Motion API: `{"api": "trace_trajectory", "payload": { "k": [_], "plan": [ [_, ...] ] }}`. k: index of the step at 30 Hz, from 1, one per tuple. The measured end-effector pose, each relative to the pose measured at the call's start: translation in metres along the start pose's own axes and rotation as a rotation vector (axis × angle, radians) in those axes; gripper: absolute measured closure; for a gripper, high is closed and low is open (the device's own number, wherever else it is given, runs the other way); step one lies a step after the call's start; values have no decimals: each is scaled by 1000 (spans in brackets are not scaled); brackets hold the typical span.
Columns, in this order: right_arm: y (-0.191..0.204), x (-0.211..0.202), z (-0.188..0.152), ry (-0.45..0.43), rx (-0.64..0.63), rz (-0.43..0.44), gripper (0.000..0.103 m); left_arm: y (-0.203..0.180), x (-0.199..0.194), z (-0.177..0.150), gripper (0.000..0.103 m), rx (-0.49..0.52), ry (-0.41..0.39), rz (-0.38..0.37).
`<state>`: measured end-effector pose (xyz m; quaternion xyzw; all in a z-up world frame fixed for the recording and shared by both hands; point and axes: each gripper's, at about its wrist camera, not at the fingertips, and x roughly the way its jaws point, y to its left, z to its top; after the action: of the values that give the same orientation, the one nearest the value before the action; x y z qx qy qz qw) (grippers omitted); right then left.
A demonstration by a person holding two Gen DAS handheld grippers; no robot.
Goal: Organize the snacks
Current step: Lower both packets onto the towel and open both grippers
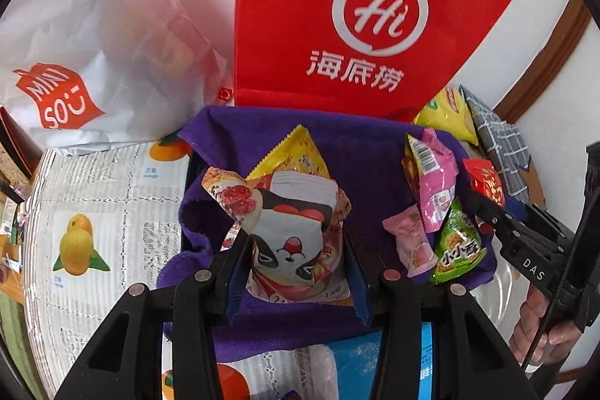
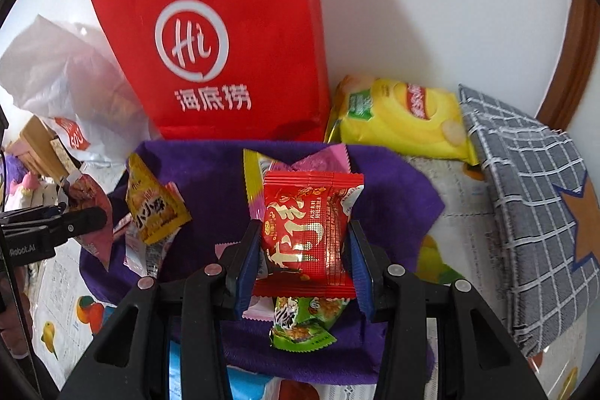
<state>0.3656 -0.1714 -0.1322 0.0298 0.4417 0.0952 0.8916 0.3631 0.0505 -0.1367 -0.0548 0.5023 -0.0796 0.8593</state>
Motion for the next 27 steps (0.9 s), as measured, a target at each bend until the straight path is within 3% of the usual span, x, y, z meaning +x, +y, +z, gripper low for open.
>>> {"api": "trace_trajectory", "payload": {
  "k": [12,17,27],
  "plan": [
    [7,27,-7,71,-45,15,58,0,22,-1,58,9,48,28],
    [4,23,-5,72,-42,13,50,-2,23,-2,58,26,46,35],
    [4,-1,-7,41,-30,10,44,-4,12,-2,39,23,50,38]
  ]
}}
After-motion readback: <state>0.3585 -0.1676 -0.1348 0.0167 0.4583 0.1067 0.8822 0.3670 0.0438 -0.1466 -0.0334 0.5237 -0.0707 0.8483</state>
